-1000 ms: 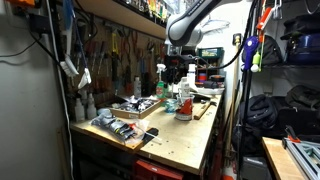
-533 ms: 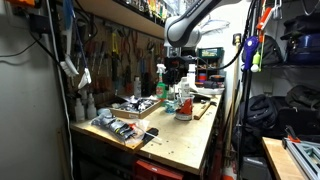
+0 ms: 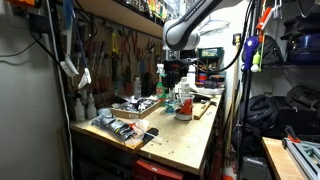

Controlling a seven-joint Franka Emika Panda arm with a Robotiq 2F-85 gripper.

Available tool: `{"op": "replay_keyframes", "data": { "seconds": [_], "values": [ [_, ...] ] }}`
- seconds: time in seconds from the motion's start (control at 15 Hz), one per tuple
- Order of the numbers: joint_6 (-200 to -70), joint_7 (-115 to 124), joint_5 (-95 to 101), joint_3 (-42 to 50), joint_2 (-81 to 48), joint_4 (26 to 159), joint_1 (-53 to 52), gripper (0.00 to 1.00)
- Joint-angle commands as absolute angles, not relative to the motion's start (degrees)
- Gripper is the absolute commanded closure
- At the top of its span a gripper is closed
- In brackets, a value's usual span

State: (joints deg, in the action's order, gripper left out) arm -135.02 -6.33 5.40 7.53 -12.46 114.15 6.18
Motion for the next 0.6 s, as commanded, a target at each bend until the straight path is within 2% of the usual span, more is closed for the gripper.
{"op": "replay_keyframes", "data": {
  "seconds": [0.0, 0.13, 0.2, 0.53],
  "values": [
    [-132.74, -3.94, 6.30, 7.36, -13.20, 113.13, 6.12, 0.17],
    [-132.51, -3.59, 5.74, 7.37, -13.07, 112.70, 6.30, 0.03],
    [-132.56, -3.49, 5.42, 7.39, -12.74, 112.45, 6.44, 0.00],
    [-132.59, -11.38, -2.01, 6.39, -8.44, 111.49, 9.25, 0.00]
  ]
}}
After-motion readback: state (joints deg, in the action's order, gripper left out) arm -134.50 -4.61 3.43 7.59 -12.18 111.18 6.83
